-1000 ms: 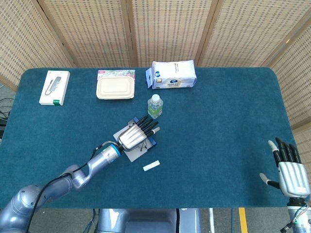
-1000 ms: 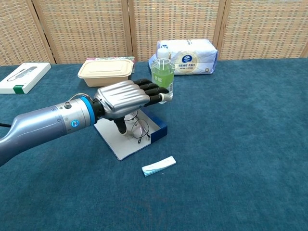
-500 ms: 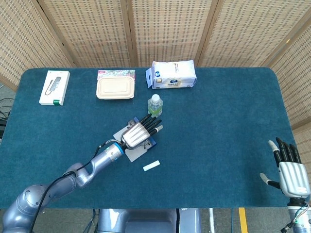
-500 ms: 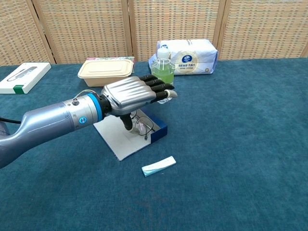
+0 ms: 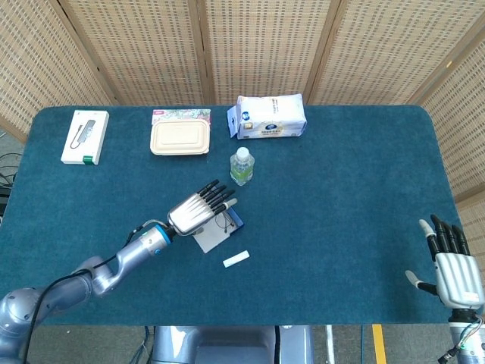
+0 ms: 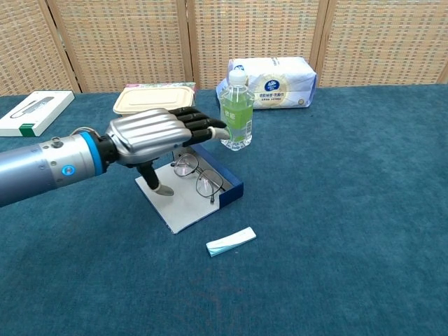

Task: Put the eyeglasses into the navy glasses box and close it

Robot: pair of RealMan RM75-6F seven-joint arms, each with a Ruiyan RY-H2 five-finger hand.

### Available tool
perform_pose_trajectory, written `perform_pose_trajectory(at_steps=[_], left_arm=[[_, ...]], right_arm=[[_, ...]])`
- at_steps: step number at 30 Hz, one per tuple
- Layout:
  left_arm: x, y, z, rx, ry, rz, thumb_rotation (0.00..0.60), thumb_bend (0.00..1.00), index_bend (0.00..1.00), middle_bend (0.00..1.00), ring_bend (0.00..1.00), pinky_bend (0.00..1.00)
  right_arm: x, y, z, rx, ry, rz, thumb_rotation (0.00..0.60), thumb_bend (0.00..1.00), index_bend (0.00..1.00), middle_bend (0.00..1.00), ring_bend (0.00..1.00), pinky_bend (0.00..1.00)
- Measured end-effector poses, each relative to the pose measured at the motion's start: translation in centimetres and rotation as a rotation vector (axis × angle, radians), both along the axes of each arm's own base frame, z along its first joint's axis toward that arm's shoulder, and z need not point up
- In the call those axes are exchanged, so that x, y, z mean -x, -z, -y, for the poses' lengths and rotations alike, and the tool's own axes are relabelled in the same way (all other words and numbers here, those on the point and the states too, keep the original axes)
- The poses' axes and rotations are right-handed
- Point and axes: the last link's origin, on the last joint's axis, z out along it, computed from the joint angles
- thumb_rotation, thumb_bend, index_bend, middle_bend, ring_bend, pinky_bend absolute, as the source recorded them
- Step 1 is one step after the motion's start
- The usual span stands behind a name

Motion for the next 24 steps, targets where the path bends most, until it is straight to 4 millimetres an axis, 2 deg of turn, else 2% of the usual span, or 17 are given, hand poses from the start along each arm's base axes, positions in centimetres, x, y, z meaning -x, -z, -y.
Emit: perform_pose_trajectory(at_steps=[10, 16, 24], left_arm=[[5.1, -2.3, 1.0, 0.042, -0.083, 0.052, 0.6, 0.29, 0.2, 0.0, 0.0, 0.0], [6.5, -2.5, 1.1, 0.042, -0.112, 0.05, 0.6, 0.31, 0.21, 0.0, 0.0, 0.0], [7.3, -1.9, 1.1, 0.05, -0.135, 0.045, 0.6, 0.31, 0.21, 0.0, 0.0, 0.0]], right_arm=[[-0.2, 0.1, 0.0, 0.002, -0.002, -0.01, 0.6, 0.21, 0.01, 0.0, 0.0, 0.0], [-0.1, 0.1, 0.0, 0.005, -0.001, -0.012, 0.6, 0.21, 0.01, 0.0, 0.0, 0.0], [-0.2, 0.1, 0.0, 0.005, -0.001, -0.01, 0.6, 0.21, 0.01, 0.0, 0.0, 0.0]])
